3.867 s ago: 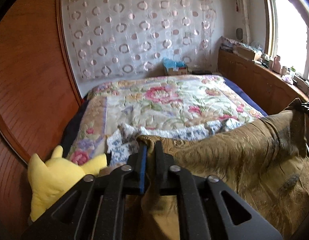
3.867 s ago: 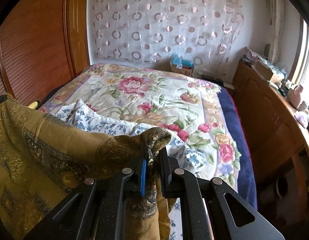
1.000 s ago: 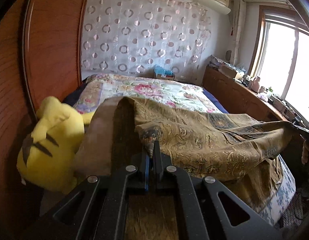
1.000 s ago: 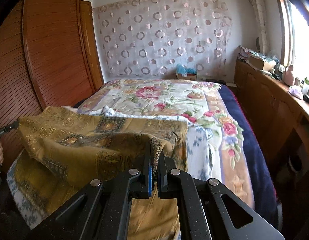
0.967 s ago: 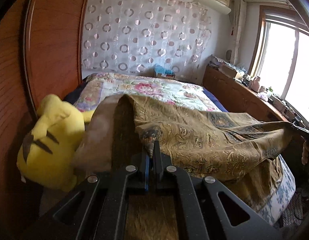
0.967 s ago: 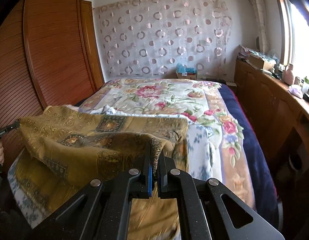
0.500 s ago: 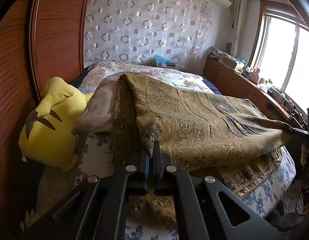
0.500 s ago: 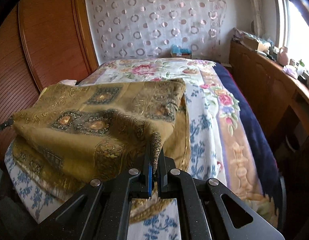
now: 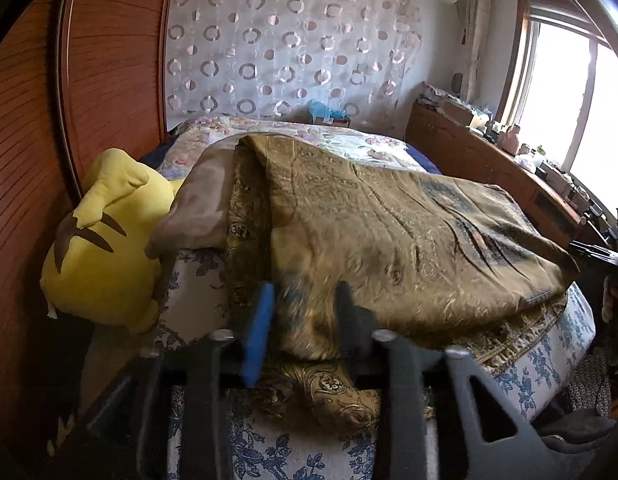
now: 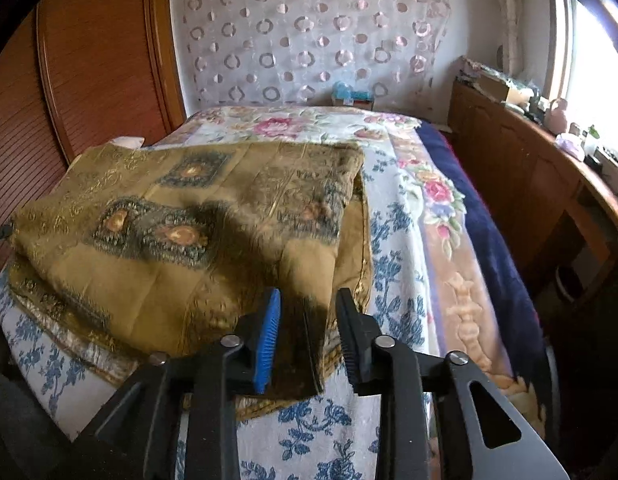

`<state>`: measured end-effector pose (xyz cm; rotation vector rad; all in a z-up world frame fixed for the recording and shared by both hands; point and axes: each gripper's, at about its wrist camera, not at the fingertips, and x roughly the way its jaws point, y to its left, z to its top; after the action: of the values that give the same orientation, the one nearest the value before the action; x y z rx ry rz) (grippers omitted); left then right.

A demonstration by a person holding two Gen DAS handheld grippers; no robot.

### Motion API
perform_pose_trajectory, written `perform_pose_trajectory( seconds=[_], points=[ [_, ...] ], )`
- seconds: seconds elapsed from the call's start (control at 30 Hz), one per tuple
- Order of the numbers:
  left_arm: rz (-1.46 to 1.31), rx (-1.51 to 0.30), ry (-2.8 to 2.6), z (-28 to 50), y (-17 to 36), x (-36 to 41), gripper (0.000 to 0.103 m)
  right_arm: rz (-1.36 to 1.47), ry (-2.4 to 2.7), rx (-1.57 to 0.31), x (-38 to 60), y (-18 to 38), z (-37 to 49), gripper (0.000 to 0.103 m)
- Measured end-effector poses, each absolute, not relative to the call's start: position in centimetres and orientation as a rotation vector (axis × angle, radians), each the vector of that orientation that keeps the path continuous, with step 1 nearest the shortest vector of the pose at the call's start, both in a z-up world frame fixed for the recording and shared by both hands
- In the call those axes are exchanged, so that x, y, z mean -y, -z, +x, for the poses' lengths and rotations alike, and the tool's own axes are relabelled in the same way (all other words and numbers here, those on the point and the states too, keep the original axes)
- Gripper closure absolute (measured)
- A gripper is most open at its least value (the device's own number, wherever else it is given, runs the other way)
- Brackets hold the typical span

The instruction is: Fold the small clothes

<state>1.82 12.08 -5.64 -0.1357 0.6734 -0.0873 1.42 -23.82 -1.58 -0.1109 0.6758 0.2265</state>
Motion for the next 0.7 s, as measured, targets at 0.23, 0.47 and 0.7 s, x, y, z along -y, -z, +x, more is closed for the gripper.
perform_pose_trajectory(
  seconds=[0.23,0.47,0.7],
  points=[
    [-0.111,-0.701,0.092,2.9,5.9,-11.3,0.046,-0.121,-0.262,-0.652,22.0,1.9,1.7,0.064],
    [-0.074,-0.717,0.034,3.5,6.8,-10.8,0.036,-0.147,-0.345,-0.706,20.2,4.2,2.7,0.064],
    [-0.074,-0.755,0.006,3.1,8.3,-11.6,0.036,-0.180,-0.364,-0.764,19.5,5.7,3.7,0.064]
  ],
)
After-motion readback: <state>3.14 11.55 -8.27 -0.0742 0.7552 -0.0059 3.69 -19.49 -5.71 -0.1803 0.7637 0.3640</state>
